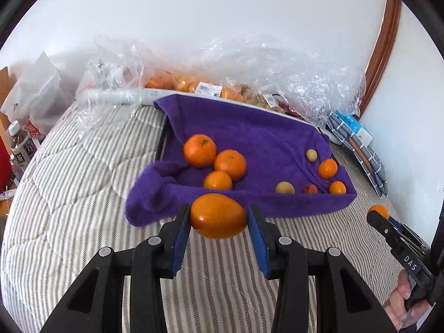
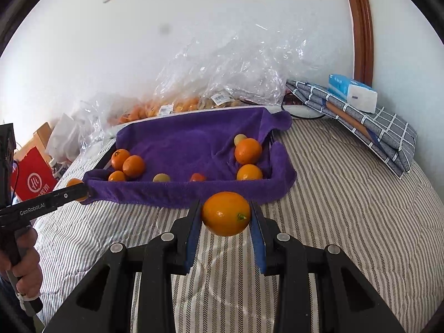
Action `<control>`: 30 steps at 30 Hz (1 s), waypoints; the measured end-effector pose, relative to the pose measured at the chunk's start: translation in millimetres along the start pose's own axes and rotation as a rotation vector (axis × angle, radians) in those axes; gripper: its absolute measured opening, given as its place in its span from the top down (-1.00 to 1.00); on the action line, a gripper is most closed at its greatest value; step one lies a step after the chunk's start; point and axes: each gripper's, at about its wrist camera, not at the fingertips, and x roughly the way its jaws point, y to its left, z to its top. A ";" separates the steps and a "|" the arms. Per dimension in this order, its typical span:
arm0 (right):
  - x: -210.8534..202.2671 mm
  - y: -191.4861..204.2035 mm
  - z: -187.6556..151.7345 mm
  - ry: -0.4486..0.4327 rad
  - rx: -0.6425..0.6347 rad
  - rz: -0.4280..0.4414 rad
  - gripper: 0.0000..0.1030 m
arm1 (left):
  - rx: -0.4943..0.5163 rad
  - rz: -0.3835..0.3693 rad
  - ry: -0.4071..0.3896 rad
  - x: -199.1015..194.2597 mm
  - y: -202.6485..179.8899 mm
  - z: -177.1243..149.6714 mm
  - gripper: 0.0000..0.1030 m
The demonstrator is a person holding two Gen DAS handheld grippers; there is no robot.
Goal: Organize fruits
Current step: 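Carry both fruits onto the towel and open both grippers to release them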
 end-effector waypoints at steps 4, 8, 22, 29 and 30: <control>4.0 -3.4 11.8 -0.014 0.004 -0.008 0.35 | -0.006 0.003 -0.020 -0.5 1.5 11.3 0.24; 11.8 -3.3 25.1 -0.023 -0.003 -0.003 0.35 | -0.015 -0.012 -0.023 6.3 -1.6 24.1 0.24; 86.0 3.3 51.6 0.028 -0.078 0.042 0.35 | 0.003 -0.026 -0.017 57.8 -25.0 53.0 0.24; 97.7 3.4 44.9 0.061 -0.083 0.054 0.35 | 0.009 -0.054 -0.005 78.1 -33.3 49.7 0.24; 98.2 3.6 44.2 0.062 -0.085 0.054 0.34 | 0.013 -0.057 -0.003 80.0 -34.8 48.8 0.24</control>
